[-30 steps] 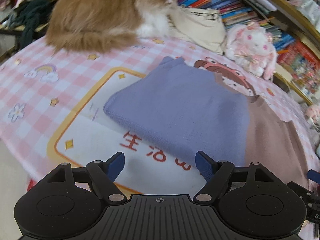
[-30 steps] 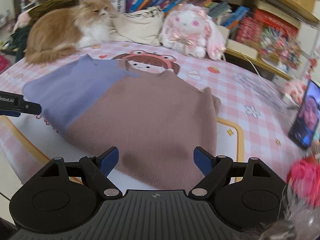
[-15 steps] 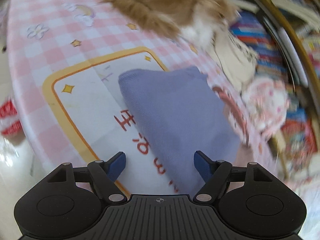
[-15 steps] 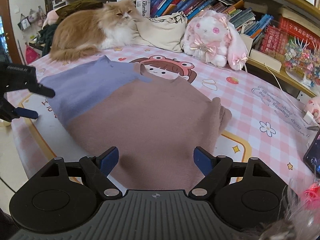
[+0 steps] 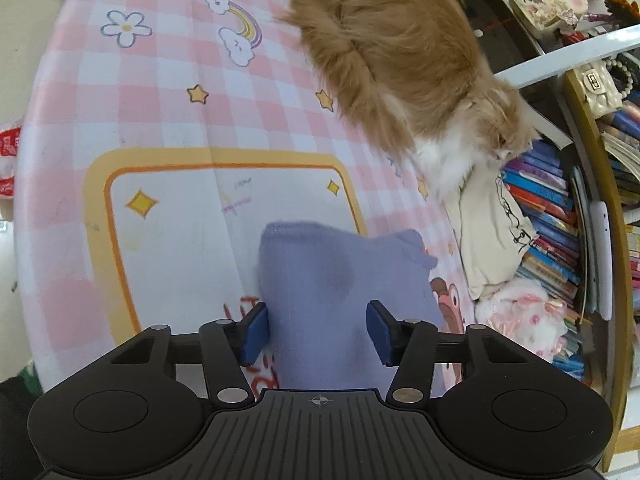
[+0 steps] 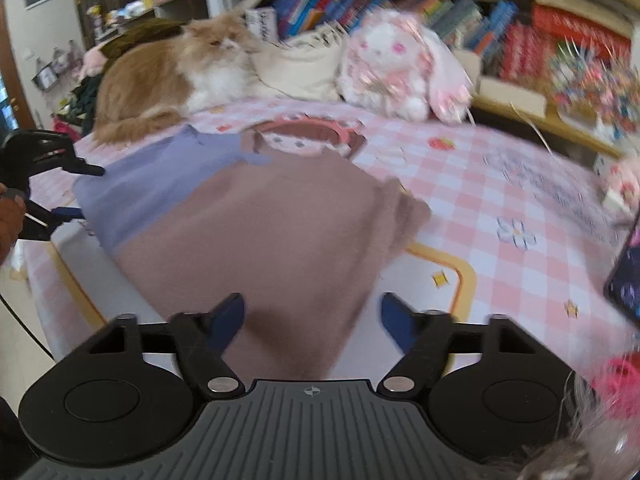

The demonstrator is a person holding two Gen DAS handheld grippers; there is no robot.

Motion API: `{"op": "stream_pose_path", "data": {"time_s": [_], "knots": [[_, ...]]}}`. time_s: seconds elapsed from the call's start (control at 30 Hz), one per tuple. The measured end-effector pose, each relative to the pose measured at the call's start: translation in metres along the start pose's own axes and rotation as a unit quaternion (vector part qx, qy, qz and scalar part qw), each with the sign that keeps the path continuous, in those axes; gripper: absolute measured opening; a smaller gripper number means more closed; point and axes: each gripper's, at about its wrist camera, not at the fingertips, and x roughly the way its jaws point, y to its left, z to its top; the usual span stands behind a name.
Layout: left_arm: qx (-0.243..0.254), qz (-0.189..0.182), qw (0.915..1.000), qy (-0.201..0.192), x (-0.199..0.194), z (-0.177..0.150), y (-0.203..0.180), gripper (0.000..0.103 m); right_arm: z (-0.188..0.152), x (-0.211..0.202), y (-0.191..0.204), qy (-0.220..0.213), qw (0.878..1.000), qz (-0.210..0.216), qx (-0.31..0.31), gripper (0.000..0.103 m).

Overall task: Fold clothes
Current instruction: 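Grasp the lavender edge with the left gripper while the right grasps the mauve edge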

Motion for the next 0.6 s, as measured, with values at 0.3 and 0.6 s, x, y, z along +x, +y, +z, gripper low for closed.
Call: {"op": "stream_pose_path", "data": {"time_s": [0.3,0.6], "knots": [[0.011,0.013,0.9998,0.01,0.004,0.008,0.001,0.03,-0.004,0.014,-0.009,0.037,0.998,0.028,0.045,0.028],[0.216,-0.089,0.9719,0.031,-0.019,-0.012,-0.052,0.027,-0.004,0.017,-0.004,0.036,0.998,0.019,0.04,0.028]]}}
